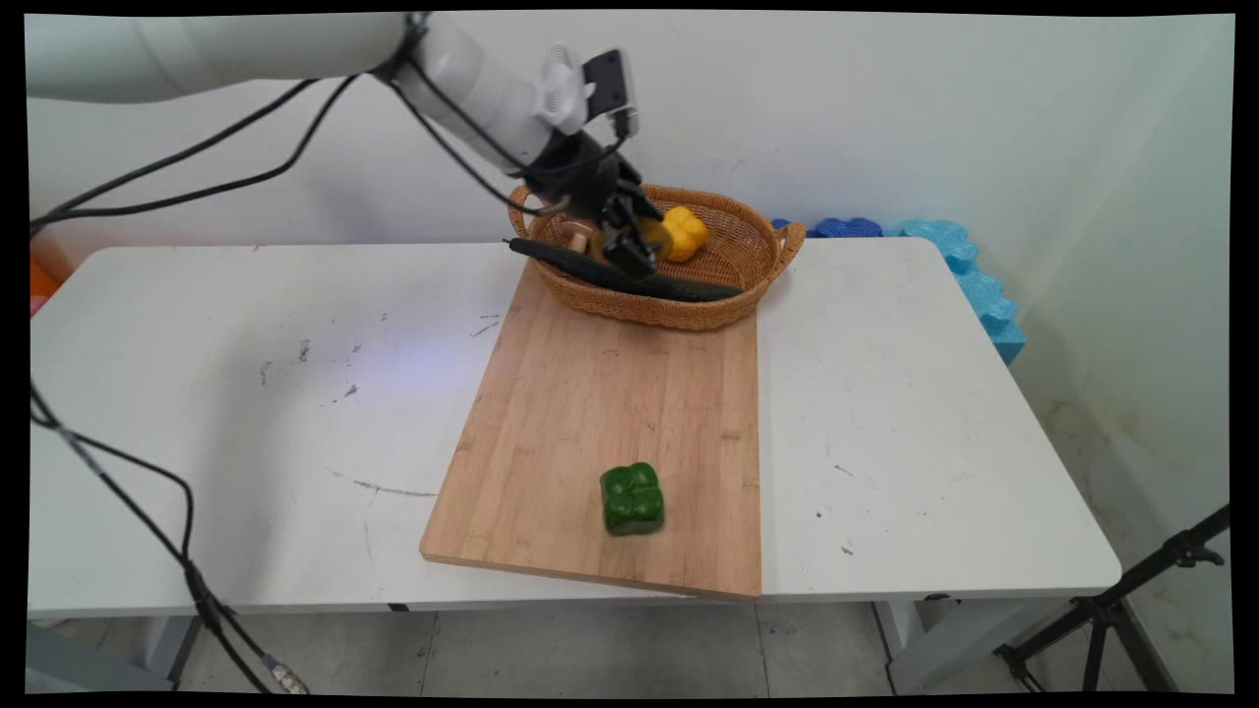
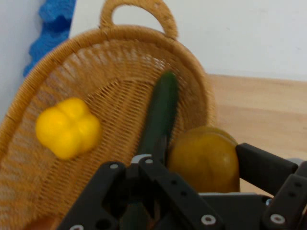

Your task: Place the picked object on the cutting board

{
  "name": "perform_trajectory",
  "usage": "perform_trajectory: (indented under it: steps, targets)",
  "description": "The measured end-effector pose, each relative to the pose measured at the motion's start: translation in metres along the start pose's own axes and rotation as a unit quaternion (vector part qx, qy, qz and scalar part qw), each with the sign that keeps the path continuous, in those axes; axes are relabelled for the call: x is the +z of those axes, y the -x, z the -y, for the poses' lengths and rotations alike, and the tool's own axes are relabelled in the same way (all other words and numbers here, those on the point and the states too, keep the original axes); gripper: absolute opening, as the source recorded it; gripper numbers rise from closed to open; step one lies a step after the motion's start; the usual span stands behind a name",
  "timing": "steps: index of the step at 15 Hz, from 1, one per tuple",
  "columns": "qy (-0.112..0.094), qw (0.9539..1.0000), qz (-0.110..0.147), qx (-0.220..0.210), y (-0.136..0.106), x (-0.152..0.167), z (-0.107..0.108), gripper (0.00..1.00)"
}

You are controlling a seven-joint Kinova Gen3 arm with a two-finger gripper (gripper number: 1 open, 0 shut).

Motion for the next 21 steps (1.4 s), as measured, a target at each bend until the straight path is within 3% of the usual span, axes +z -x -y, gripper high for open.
perform_trajectory:
  steps: [5,11,21]
  targets:
    - [0.030,0.9993,0.013,-0.020,0.031,-0.040,-0.036,0.00]
    - [0.068,0.9959,0.031,-0.051,0.071,-0.065,-0.083,0.00]
    - [0.111,0.9901,0.049,-0.071,0.131,-0.059,-0.137,0.00]
